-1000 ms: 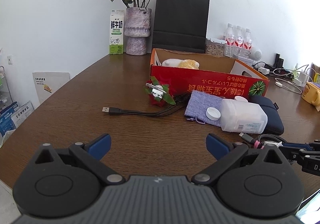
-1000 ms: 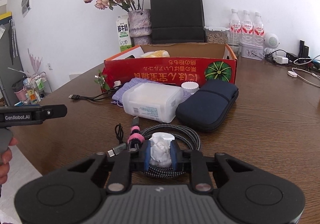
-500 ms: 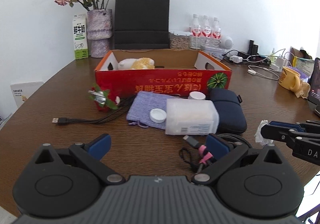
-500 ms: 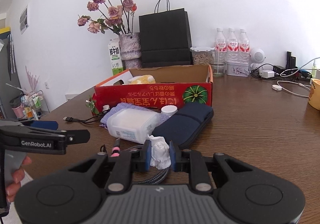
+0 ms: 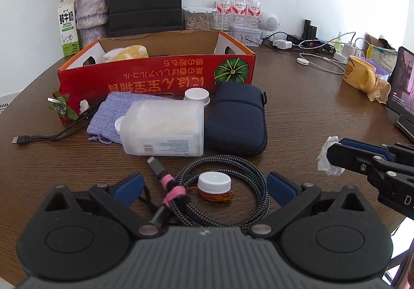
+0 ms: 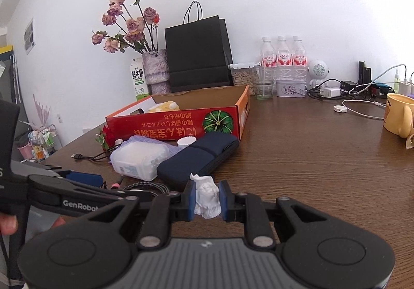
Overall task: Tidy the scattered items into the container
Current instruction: 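Grasp the braided black-white cable with the left tool, then carry the cable with the left tool while the right tool carries the tissue toward the box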
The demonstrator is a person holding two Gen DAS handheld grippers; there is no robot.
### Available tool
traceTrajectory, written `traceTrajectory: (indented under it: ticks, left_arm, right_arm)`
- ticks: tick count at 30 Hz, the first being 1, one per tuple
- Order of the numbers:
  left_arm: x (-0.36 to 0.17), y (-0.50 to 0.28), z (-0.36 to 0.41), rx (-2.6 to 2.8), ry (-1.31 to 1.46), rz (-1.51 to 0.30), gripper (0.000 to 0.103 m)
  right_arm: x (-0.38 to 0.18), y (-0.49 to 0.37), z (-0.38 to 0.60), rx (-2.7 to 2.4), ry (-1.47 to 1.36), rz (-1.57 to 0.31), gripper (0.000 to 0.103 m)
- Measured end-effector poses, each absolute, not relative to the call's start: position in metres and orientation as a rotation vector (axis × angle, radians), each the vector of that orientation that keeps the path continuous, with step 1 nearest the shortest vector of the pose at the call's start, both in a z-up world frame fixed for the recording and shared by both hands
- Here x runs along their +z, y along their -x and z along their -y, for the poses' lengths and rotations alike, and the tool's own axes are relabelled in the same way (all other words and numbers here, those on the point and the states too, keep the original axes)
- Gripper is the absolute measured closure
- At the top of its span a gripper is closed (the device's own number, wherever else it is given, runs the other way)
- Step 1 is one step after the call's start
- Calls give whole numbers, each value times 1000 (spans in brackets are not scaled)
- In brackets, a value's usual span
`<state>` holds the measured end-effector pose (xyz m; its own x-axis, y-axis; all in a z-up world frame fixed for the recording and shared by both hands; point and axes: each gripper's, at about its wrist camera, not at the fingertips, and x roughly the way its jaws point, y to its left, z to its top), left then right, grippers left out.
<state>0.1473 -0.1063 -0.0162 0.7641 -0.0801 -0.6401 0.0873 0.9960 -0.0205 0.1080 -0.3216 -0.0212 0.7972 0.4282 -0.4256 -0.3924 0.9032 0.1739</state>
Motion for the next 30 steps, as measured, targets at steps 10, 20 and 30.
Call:
traceTrajectory:
  ticks: [10,20,30]
  left_arm:
    - [-28,-157,119,-30,-14,-741,0]
    - [-31,-161,121,-1,-13,-751,0]
    - [-28,-157,116,-27,-3,-745,8]
  right_arm:
    - [-29,-122,331,467,-81,-483,85]
    - [-39,-126,329,486,-116,-498,85]
    - [-37,-124,328,476,-118,-500,85]
